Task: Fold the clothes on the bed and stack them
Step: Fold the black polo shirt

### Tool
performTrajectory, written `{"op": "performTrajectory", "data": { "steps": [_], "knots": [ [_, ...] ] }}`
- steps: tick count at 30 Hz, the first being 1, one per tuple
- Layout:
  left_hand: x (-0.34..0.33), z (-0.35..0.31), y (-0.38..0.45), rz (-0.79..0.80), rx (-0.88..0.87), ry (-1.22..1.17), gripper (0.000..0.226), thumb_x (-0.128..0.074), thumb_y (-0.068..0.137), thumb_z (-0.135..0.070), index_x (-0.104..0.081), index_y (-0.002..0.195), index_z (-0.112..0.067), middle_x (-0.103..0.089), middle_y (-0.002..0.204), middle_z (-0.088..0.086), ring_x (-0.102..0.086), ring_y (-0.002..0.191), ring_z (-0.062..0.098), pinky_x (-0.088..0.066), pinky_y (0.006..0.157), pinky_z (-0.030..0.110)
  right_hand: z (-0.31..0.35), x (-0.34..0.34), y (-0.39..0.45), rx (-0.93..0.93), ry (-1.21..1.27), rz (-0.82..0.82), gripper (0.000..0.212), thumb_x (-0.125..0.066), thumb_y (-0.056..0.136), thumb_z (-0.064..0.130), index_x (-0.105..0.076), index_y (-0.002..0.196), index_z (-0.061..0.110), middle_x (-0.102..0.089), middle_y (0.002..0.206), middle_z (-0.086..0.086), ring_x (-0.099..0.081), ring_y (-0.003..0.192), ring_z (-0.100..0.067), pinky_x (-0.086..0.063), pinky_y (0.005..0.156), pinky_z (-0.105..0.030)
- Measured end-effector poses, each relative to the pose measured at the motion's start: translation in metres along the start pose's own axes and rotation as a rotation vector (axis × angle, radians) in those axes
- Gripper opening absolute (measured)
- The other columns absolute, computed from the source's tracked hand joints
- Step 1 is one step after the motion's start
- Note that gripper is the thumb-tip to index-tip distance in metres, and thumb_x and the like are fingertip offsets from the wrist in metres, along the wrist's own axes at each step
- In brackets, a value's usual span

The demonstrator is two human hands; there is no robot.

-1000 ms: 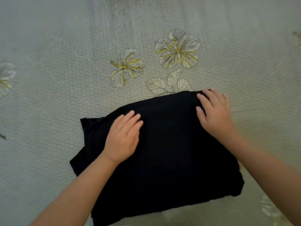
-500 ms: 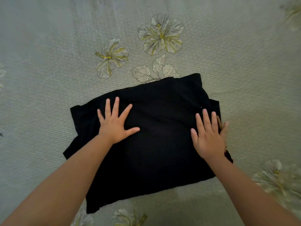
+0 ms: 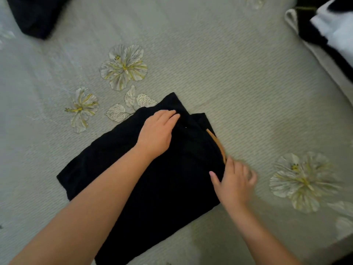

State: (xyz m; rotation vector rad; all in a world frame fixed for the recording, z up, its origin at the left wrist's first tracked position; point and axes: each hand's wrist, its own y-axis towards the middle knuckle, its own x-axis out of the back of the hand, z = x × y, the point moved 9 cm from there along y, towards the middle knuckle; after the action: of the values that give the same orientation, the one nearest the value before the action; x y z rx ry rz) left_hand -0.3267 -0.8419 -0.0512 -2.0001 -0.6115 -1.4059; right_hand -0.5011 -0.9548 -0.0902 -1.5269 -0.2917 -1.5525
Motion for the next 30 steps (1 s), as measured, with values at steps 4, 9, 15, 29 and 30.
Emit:
{"op": "performTrajectory", "data": {
  "steps": [4,9,15,29,30],
  "knots": [
    [-0.041,-0.013,0.048,0.38,0.028,0.141,0.076,-0.054,0.084,-0.006,-0.013,0.146,-0.021,-0.02,0.149,0.003,-0.018,0.134,0.027,-0.039,0.096,0.042,-0.003,-0.012,0.006,-0.036,0.034,0.107,0.039,-0.063,0.082,0.034,-0.057,0.111,0.008,-0.063,0.102,-0.008,-0.055,0.1,-0.026,-0.021,0.095,-0.041],
    [-0.052,-0.019,0.061,0.49,0.011,0.117,0.065,-0.059,0.083,-0.008,-0.03,0.14,-0.02,-0.041,0.131,0.011,-0.038,0.118,0.031,-0.038,0.096,0.041,-0.005,-0.008,0.013,0.069,0.126,0.127,0.015,-0.064,0.08,0.023,-0.061,0.089,0.012,-0.063,0.093,-0.002,-0.057,0.091,-0.021,-0.027,0.089,-0.036],
    [-0.049,-0.027,0.083,0.407,0.109,-0.06,0.038,-0.057,0.086,-0.009,-0.054,0.124,-0.012,-0.048,0.115,0.017,-0.043,0.112,0.031,-0.033,0.094,0.033,-0.036,0.019,0.053,0.134,0.167,0.089,0.016,-0.058,0.082,0.021,-0.062,0.095,0.011,-0.056,0.098,-0.004,-0.055,0.095,-0.025,-0.029,0.08,-0.033],
    [0.118,-0.089,0.055,-0.543,-0.15,-0.031,0.013,-0.063,0.065,0.013,-0.064,0.075,0.006,-0.056,0.076,0.025,-0.04,0.08,0.028,-0.036,0.066,0.031,-0.026,0.211,0.041,0.437,0.04,-0.679,0.022,-0.068,0.053,-0.005,-0.068,0.068,0.01,-0.061,0.063,-0.003,-0.06,0.061,-0.024,-0.02,0.068,-0.031],
    [0.116,-0.088,0.034,-0.557,-0.18,-0.013,0.011,-0.062,0.067,0.01,-0.063,0.076,0.004,-0.056,0.075,0.024,-0.035,0.077,0.025,-0.033,0.066,0.029,-0.023,0.203,0.022,0.477,0.04,-0.675,0.021,-0.067,0.054,-0.003,-0.069,0.07,0.011,-0.062,0.065,-0.002,-0.061,0.061,-0.023,-0.022,0.069,-0.032]
  ]
}}
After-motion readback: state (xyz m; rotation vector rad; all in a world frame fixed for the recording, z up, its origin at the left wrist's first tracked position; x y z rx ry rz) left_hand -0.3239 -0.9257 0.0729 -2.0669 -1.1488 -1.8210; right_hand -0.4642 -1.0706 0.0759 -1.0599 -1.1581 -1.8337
